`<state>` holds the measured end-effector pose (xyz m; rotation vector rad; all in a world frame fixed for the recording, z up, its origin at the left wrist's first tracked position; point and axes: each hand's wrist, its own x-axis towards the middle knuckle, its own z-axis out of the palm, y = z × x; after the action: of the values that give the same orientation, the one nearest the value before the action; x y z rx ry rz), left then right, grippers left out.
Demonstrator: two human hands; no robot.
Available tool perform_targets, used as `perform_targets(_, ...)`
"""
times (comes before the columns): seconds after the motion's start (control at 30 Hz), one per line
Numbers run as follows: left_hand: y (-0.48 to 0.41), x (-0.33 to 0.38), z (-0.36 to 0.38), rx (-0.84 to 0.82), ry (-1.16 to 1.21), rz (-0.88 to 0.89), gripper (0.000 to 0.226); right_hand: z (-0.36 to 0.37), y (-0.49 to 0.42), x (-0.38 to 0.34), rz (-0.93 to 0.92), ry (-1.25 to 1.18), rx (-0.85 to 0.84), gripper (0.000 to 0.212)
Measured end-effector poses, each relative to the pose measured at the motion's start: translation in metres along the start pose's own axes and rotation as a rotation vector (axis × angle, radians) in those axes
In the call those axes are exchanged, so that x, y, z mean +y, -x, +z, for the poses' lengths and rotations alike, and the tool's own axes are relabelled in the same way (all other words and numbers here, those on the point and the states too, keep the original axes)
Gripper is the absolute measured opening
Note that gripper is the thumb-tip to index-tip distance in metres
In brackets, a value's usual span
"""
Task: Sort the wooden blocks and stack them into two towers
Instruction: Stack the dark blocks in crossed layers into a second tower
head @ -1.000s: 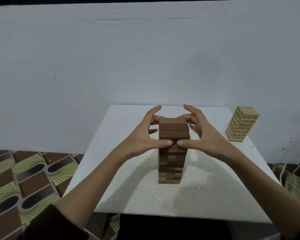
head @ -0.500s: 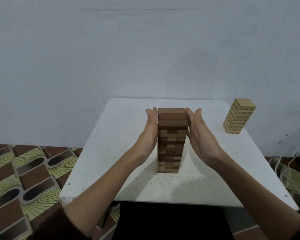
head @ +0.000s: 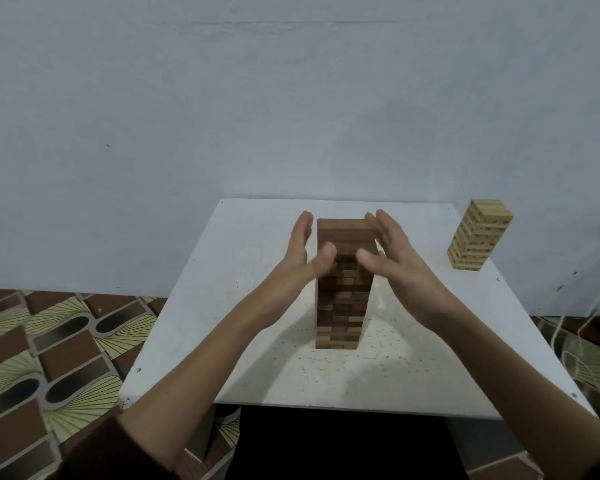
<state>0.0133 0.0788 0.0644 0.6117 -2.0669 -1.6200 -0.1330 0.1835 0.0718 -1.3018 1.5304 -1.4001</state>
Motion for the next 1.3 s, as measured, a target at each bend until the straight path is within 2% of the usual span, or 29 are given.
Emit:
perform_targets(0.07, 0.002, -0.003, -0.009, 0.000, -0.040, 0.011, 0.112, -0.006, 0.000, -0.006, -0.011, 0.076, -0.012, 0.102)
perform_targets(0.23, -0.008, -0.001, -0.016, -0.010, -0.062, 0.078, 0.108, -0.012, -0.012, -0.010, -0.036, 0.239, -0.042, 0.106)
perform_targets(0.47, -0.016, 0.001, -0.017, 0.002, -0.061, 0.087, 0.105, -0.017, -0.019, -0.008, -0.047, 0.241, -0.054, 0.095)
perform_targets(0.67, -0.018, 0.000, -0.019, 0.015, -0.064, 0.067, 0.102, -0.018, -0.021, -0.008, -0.042, 0.243, -0.057, 0.096)
perform_targets(1.03, -0.016, 0.004, -0.015, 0.011, 0.021, 0.038, 0.105, -0.017, -0.019, -0.007, 0.000, 0.134, -0.060, 0.093)
perform_targets(1.17, -0.008, 0.008, -0.002, 0.073, 0.069, 0.004, 0.097, -0.004, -0.013, -0.008, 0.029, 0.016, 0.066, 0.079)
perform_targets(1.23, -0.007, 0.007, 0.007, 0.104, 0.153, -0.054, 0.100, 0.004, -0.012, -0.005, 0.086, -0.077, 0.129, 0.084)
perform_targets(1.3, -0.008, 0.006, 0.014, 0.100, 0.250, -0.061, 0.082, 0.012, -0.011, 0.000, 0.111, -0.161, 0.138, 0.086)
